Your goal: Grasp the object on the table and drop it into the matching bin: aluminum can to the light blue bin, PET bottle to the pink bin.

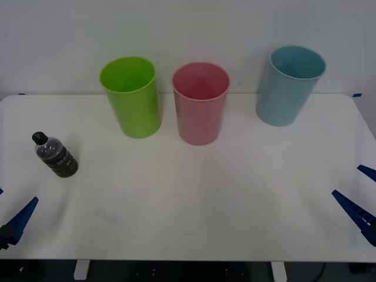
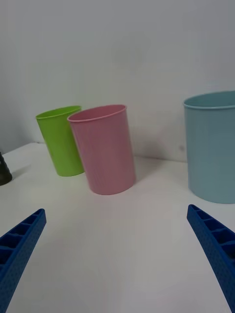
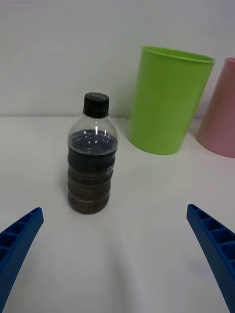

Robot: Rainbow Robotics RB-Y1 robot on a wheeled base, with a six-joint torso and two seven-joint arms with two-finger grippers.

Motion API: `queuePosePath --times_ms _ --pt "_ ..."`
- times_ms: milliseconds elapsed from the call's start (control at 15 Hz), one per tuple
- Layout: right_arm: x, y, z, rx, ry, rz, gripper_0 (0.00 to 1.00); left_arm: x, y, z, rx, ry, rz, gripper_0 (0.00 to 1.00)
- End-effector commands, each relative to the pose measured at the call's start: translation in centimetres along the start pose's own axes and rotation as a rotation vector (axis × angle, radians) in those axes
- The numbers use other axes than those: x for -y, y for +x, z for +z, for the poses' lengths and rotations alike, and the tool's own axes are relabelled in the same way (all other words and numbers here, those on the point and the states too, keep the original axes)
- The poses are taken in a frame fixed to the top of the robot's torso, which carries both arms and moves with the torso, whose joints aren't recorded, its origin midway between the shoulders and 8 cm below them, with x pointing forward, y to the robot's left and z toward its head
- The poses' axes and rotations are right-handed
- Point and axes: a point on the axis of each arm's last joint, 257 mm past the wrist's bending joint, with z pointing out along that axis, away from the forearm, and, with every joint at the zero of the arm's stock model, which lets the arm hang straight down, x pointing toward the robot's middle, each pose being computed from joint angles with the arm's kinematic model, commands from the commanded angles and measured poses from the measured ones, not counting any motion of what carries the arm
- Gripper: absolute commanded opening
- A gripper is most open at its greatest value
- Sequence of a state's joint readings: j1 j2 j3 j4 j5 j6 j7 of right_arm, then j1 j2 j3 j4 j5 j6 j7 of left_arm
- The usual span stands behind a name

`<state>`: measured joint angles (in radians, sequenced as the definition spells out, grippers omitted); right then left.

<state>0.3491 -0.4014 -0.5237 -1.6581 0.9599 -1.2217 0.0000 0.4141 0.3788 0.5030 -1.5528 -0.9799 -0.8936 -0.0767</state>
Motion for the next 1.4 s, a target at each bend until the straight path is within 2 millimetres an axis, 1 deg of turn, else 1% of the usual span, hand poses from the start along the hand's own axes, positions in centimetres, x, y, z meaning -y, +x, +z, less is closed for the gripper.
queuePosePath --times_ms 67,267,400,733,1200,1400 --pt "0.0 0.0 0.0 0.0 0.0 0.0 1.0 -1.7 1.2 0.6 -0.008 -0.04 0.033 1.0" --pt "0.0 0.0 0.0 0.0 0.0 0.0 1.0 -2.3 2.0 1.8 -0.019 -0.077 0.034 1.0" --pt "0.0 0.0 0.0 0.0 0.0 0.0 1.0 -2.4 2.1 2.9 -0.017 -0.091 0.032 1.0" --pt "0.0 0.0 0.0 0.0 0.0 0.0 1.0 -2.5 2.7 6.2 -0.007 -0.09 -0.004 1.0" --pt "0.0 0.0 0.0 0.0 0.0 0.0 1.0 -1.7 2.1 10.6 -0.003 -0.11 0.016 1.0" --pt "0.0 0.0 0.0 0.0 0.0 0.0 1.0 -2.2 2.1 12.6 -0.004 -0.125 0.012 1.0"
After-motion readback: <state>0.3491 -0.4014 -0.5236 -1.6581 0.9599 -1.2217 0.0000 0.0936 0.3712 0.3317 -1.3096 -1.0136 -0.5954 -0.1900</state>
